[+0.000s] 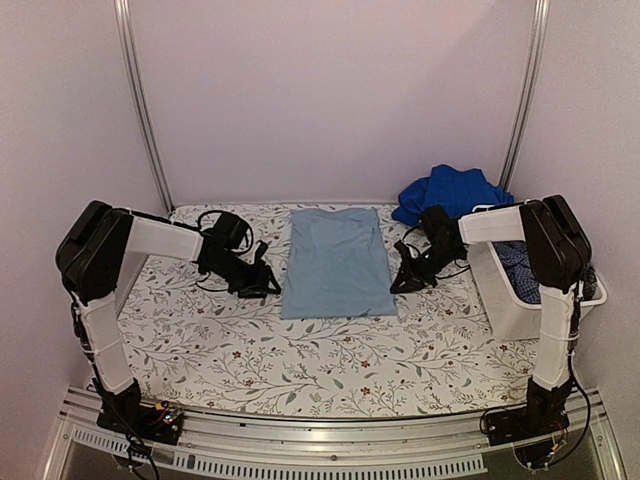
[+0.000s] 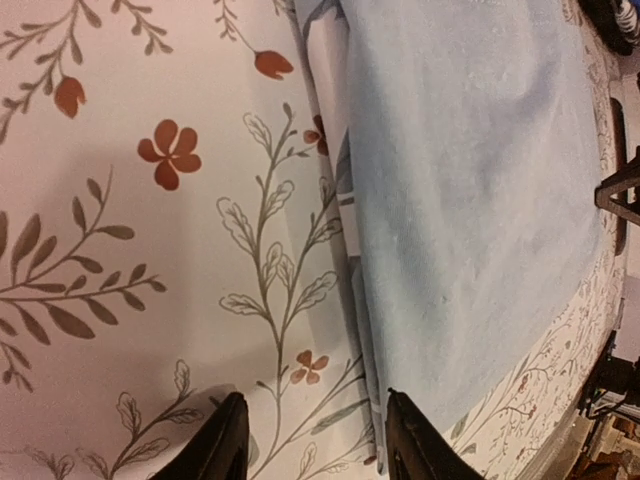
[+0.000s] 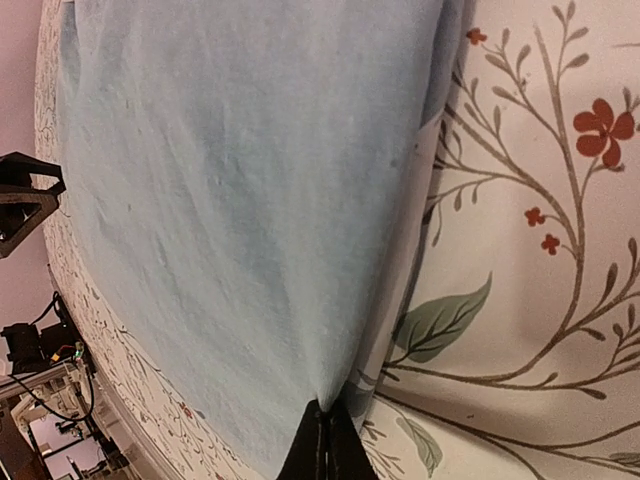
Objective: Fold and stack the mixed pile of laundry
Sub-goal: Smooth out the 2/3-rectangle-folded T-shirt at the center of the board, then move the 2/3-rectangle-folded T-shirt to the center of the board.
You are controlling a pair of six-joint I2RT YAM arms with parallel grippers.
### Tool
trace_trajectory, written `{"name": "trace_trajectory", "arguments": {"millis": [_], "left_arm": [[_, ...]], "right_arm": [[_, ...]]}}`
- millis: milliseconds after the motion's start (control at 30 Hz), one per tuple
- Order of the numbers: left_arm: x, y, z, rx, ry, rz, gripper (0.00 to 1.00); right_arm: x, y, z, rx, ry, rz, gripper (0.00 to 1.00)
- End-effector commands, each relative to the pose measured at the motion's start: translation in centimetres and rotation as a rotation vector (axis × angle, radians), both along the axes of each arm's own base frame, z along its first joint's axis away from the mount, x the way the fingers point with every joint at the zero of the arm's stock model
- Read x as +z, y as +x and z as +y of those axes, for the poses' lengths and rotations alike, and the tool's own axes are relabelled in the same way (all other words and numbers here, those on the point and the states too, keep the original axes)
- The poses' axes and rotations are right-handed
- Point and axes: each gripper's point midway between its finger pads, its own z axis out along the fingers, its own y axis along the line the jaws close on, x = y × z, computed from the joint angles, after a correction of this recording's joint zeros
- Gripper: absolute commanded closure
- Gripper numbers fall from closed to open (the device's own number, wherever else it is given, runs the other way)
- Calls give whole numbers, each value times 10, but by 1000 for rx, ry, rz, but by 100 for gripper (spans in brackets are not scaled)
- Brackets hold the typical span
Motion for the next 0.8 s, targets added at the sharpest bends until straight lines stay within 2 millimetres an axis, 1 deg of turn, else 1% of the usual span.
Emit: {"name": "trace_trajectory", "arguments": {"millis": [0,33,100,167,200,267,400,433,500,567,633,767], "left_arm": [[17,-3,-6,-12,-26,-42,54],[17,-5,-8,-16,-29,-39,54],[17,-10,-13,-26,-37,-33,54],[16,-17,-19,-34,-48,-21,53],[15,-21,-22,-36,-54,-16,54],[12,-29,-27,-37,-70,3,53],[6,-43,-29,-26,-97,42,54],[5,-48,-30,-30,-99,50,54],[2,-57,-31,-37,-98,61,54],[-4,-68,-32,-44,-99,83,53],[-9,-74,-33,-49,-106,100,53],[-16,-77,-36,-49,-108,108,56]], "right_arm": [[17,-2,-1,3,-1,-38,88],[16,-2,1,2,3,-28,81],[18,-2,2,-2,12,-25,77],[24,-5,-1,-10,15,-27,67],[24,-7,-2,-12,15,-22,63],[26,-16,-4,-10,26,-9,59],[26,-33,-6,-2,55,24,58],[23,-40,-7,-3,59,40,58],[19,-46,-7,-2,75,53,58],[11,-52,-5,-1,90,70,58],[1,-57,-5,-2,91,88,59],[-13,-61,-3,-4,88,103,61]]}}
